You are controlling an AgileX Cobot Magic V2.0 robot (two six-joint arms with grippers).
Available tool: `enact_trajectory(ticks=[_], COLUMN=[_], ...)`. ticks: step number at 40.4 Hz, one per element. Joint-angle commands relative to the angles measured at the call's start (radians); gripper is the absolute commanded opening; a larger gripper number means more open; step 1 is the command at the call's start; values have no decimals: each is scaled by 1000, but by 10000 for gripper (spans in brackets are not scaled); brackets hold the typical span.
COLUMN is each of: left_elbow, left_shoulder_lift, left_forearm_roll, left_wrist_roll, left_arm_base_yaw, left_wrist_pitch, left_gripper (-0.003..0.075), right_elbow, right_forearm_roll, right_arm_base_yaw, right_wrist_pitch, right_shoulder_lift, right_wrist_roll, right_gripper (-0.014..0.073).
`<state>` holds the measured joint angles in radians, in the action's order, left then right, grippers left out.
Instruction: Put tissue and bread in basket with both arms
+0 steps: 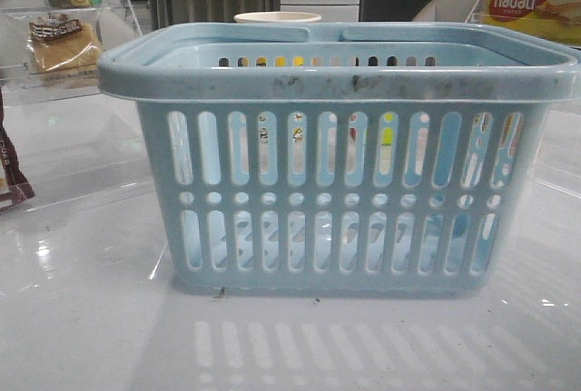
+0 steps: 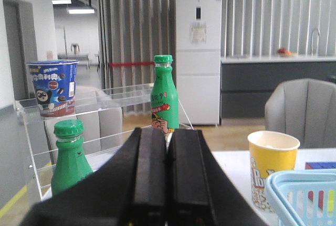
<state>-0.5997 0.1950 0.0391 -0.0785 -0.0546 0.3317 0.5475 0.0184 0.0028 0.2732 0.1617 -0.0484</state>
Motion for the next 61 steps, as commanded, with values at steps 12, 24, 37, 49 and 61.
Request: enact_trajectory(ticks=[12,24,37,49,61], left_elbow=[-211,-190,-182,-182,-182], left_shoulder_lift=[290,403,479,484,484], left_forearm_roll=[23,24,26,26,26], left_wrist_roll=[8,8,8,8,8], left_arm_base_yaw=[-7,-7,-7,-7,-7], left_wrist_pitch=[157,228,263,258,258], left_gripper=[93,93,180,509,509], right_elbow=[216,215,215,225,397], right_forearm_roll=[5,5,5,-24,-24], right_arm_base_yaw=[-3,-3,-3,-13,-164], right_wrist_pitch=[205,312,395,403,403], right_shoulder_lift=[317,502,645,730,893], right_wrist_roll=[3,3,4,0,-2], right_gripper=[57,57,171,559,560])
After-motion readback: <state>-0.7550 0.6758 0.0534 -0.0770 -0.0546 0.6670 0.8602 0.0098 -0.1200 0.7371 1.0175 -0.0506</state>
